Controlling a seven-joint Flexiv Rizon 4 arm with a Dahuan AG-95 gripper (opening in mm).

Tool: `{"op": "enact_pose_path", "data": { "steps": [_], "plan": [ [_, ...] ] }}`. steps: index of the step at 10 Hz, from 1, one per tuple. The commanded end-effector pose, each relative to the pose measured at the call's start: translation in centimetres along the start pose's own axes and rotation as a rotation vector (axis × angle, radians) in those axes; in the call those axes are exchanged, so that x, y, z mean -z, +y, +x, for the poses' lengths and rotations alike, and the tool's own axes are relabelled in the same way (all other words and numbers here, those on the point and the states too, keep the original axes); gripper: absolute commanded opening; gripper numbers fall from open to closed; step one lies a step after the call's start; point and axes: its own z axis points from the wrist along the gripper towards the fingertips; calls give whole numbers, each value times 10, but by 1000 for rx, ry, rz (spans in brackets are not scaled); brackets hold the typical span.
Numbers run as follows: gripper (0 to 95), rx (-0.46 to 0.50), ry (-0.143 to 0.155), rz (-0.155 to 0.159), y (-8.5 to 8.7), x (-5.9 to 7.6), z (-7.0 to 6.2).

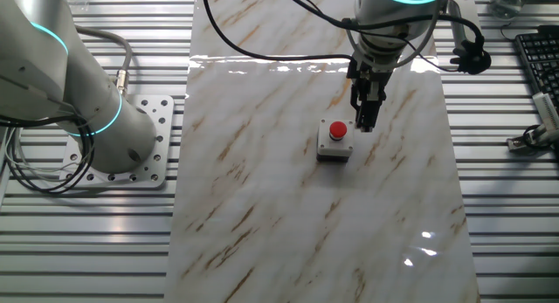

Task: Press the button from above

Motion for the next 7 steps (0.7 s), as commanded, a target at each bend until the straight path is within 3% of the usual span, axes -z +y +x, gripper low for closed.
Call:
{"op": "enact_pose_path", "data": {
  "steps": [1, 5, 7],
  "plan": [
    [0, 8, 16, -79, 0, 0, 0],
    [0, 5, 22, -81, 0, 0, 0],
    [0, 6, 40, -68, 0, 0, 0]
  ]
}}
